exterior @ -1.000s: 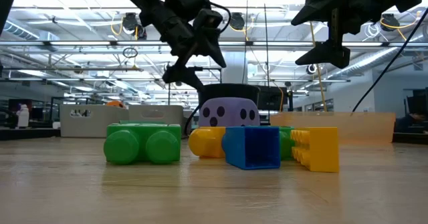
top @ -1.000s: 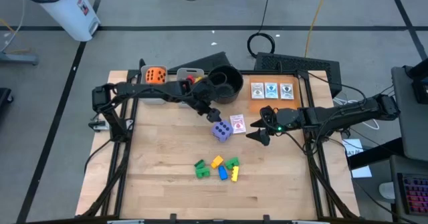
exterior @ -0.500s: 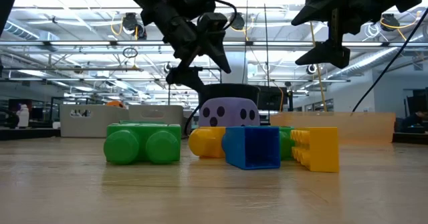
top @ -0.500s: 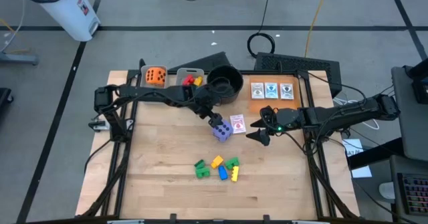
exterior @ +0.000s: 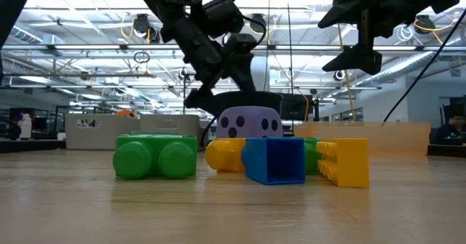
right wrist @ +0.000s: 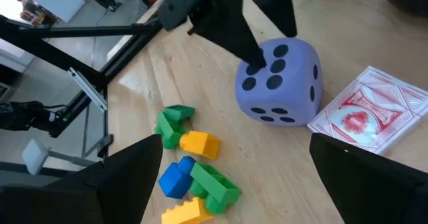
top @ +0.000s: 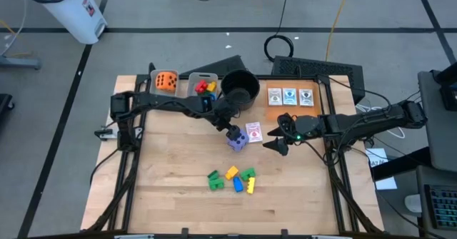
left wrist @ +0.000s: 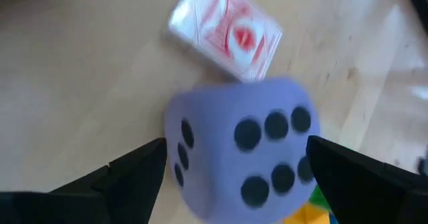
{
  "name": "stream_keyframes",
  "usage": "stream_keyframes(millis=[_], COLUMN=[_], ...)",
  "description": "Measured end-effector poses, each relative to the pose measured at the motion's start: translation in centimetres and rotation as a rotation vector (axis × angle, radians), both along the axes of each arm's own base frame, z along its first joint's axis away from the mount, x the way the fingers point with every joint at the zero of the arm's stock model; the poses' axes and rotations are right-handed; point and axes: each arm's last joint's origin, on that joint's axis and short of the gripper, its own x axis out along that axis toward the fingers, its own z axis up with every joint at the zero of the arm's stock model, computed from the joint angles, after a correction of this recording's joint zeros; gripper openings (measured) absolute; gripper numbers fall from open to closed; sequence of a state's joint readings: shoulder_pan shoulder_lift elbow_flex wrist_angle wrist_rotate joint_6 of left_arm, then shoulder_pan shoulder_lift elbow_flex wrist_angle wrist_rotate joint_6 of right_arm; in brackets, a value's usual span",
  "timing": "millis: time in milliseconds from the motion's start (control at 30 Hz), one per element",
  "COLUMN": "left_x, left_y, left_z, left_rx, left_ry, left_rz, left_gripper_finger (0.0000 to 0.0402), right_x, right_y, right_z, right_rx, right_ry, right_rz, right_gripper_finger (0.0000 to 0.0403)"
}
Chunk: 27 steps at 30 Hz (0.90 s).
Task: Pick & Place Toys
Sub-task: Put the purple die into the left gray bin
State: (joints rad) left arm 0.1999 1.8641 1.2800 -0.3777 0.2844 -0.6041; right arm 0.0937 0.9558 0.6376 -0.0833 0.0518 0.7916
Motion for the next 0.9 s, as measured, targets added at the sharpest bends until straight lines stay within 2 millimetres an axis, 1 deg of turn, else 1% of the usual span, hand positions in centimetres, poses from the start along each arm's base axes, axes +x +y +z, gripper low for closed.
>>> stream_keyframes(millis=[67,300,433,533,633,800,900], left_x=[0.2,1.2,1.5,1.4,1.4,1.3,1.3], left_y=[0.0,-0.3,-0.3,-0.4,-0.4,-0.4,-0.4], left_z=[-0.9,-2.7,-3.4,-3.5,-3.6,-3.6,-3.6], left_rx=[-0.035,-0.146,-0.193,-0.207,-0.209,-0.219,-0.219], left_ry=[0.016,0.008,0.011,0.023,0.028,0.034,0.035], left_rz=[-0.016,-0.039,-0.047,-0.041,-0.041,-0.041,-0.041], left_gripper_finger=[0.0365,0.0365,0.0365,0.0361,0.0336,0.0266,0.0235], right_x=[0.0,0.0,0.0,0.0,0.0,0.0,0.0], right_y=[0.0,0.0,0.0,0.0,0.0,0.0,0.0], right_z=[0.0,0.0,0.0,0.0,0.0,0.0,0.0], right_rx=[0.001,0.001,0.0,-0.002,-0.011,-0.021,-0.027], right_ry=[-0.001,0.002,0.002,0.003,0.003,0.003,0.003], right_rz=[-0.001,0.0,0.001,0.002,0.006,0.011,0.012], right_gripper_finger=[0.0375,0.0375,0.0375,0.0375,0.0375,0.0375,0.0375])
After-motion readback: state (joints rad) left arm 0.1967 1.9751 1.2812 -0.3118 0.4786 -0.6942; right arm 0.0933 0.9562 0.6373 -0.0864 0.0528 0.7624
